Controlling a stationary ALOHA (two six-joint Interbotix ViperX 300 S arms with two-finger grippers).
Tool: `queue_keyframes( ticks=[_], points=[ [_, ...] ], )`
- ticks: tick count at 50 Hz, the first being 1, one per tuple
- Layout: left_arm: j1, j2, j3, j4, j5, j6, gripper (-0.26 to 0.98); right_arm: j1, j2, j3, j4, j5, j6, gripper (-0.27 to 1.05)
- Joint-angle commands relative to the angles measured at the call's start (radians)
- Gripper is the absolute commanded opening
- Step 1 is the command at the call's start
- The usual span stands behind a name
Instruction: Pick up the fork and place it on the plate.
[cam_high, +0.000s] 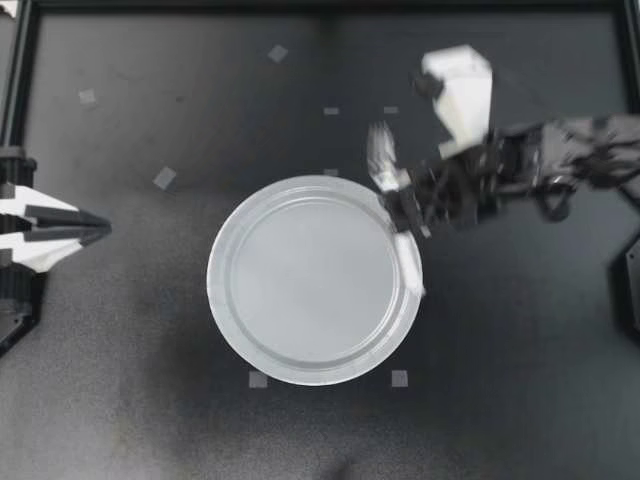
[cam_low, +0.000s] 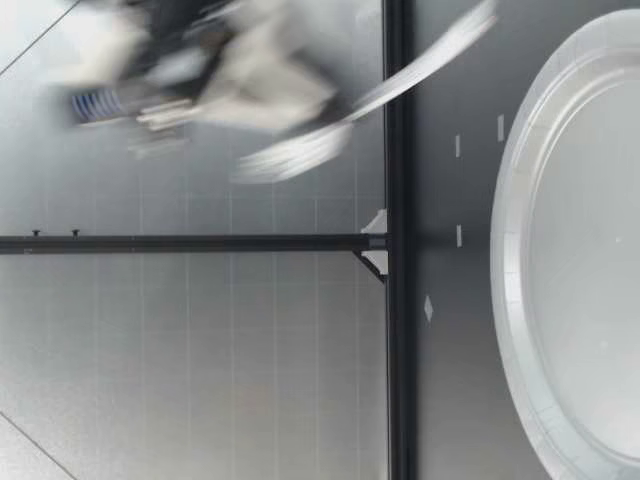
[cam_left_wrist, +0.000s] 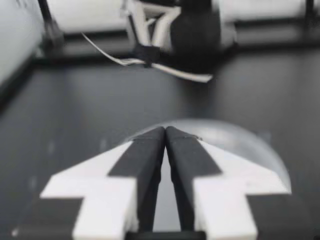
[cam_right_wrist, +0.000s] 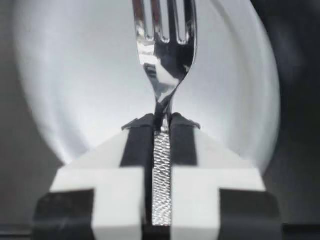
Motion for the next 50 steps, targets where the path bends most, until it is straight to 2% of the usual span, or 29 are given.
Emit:
queue_keyframes(
  ticks=[1,7,12,18,21,27,35,40,50],
  points=[
    [0.002,0.026,-0.048,-0.017,-0.098,-0.029,0.29,0.006,-0.074,-0.095,-0.149,-0.087,-0.049,0.05],
    [0.002,0.078,-0.094,-0.040,-0.169,-0.095,0.36,0.008,-0.129,-0.104,-0.295,-0.331,-0.158,0.05],
    [0.002,0.153,-0.141,-0.040,-0.195,-0.155,0.51,0.008,-0.158,-0.080,-0.387,-0.637,-0.264,0.05],
    [0.002,0.253,-0.207,-0.038,-0.241,-0.230,0.69,0.000,-0.146,-0.044,-0.408,-0.902,-0.357,0.05],
    [0.002,0.308,-0.241,-0.037,-0.264,-0.259,0.73,-0.002,-0.123,-0.028,-0.407,-0.997,-0.388,0.05],
    [0.000,0.426,-0.305,-0.034,-0.296,-0.299,0.74,-0.009,-0.043,-0.012,-0.408,-1.150,-0.440,0.05],
    [-0.029,0.534,-0.368,-0.028,-0.304,-0.307,0.74,-0.054,0.057,-0.017,-0.402,-1.275,-0.483,0.05],
    [-0.046,0.566,-0.390,-0.025,-0.304,-0.308,0.74,-0.075,0.092,-0.018,-0.400,-1.313,-0.483,0.05],
    [-0.057,0.574,-0.387,-0.023,-0.304,-0.308,0.74,-0.084,0.123,-0.029,-0.400,-1.318,-0.488,0.05]
  ],
)
